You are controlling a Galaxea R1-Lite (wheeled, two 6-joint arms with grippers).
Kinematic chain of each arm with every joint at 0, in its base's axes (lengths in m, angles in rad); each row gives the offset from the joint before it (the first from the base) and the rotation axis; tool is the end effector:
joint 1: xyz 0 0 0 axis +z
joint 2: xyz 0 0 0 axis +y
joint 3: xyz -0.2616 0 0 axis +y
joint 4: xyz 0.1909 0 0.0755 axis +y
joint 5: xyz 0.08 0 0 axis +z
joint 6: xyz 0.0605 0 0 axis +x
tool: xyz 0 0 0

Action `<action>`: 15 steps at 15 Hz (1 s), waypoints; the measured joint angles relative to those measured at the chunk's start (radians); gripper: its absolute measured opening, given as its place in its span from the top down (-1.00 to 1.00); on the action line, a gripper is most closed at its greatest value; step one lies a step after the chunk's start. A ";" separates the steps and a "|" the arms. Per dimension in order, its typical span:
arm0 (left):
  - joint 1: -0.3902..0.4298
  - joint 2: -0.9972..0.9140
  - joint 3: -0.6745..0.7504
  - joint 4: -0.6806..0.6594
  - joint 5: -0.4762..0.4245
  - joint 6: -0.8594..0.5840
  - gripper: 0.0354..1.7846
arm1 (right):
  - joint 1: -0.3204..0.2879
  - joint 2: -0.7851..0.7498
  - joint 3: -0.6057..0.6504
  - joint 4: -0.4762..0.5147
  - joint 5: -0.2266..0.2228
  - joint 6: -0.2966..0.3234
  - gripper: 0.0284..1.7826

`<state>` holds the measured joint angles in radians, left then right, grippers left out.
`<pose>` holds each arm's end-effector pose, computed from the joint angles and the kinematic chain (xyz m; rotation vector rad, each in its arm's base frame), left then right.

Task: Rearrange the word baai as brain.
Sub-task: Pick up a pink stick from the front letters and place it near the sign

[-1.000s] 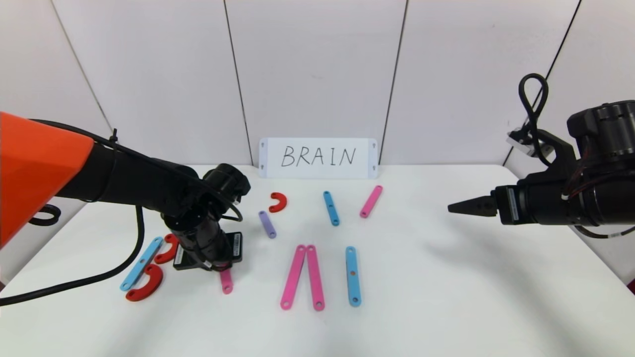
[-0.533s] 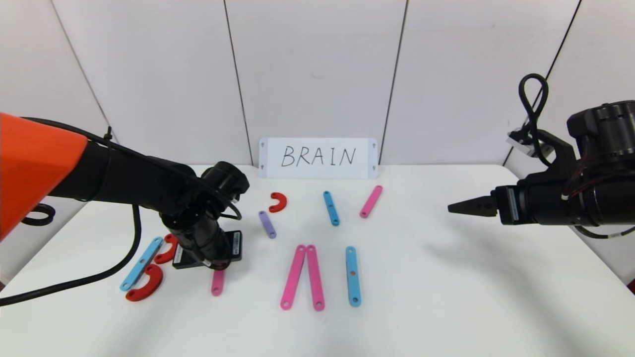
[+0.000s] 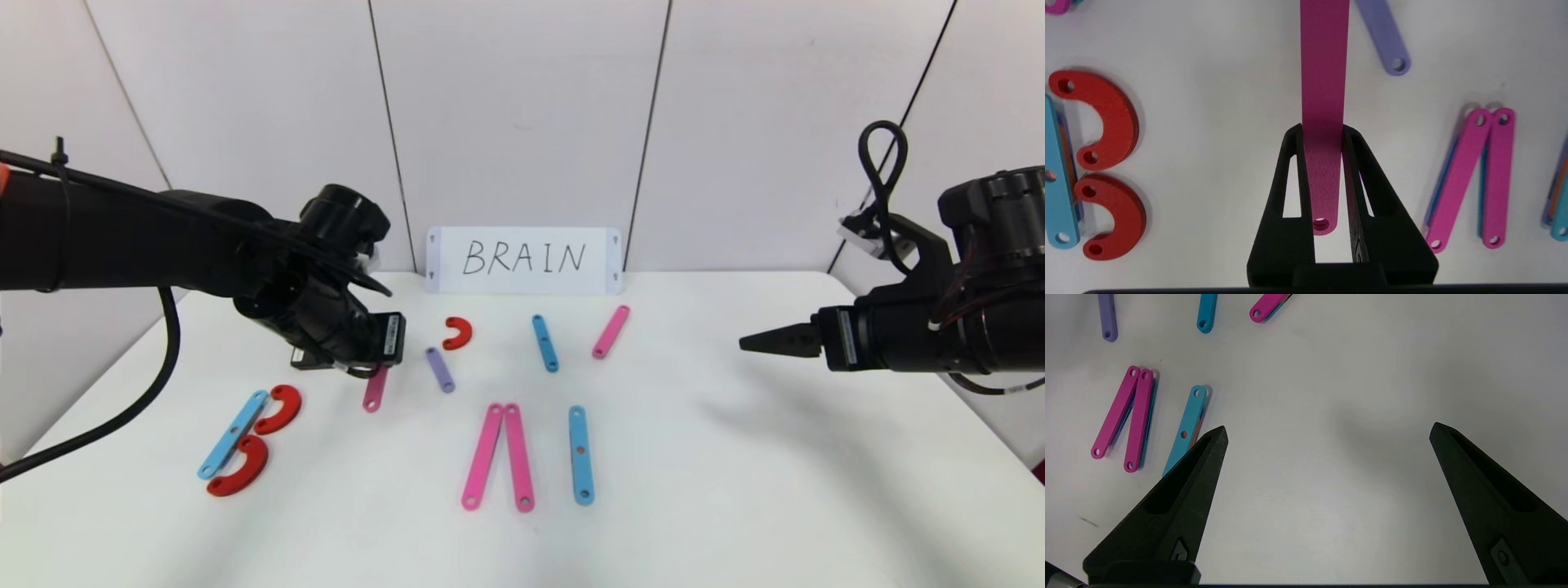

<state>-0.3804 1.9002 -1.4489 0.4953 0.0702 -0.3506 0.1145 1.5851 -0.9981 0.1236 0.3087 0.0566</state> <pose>0.3464 -0.1339 0.1183 -0.1105 0.9605 -0.1205 0.3047 0.0535 0.1289 0.1228 0.7239 0.3850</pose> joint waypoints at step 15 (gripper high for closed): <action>-0.140 0.219 -0.329 -0.175 -0.274 0.054 0.73 | -0.008 -0.014 0.020 -0.063 0.000 0.007 -0.94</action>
<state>-0.5209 2.1191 -1.7777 0.3202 -0.2034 -0.2968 0.1066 1.5706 -0.9779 0.0604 0.3083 0.0638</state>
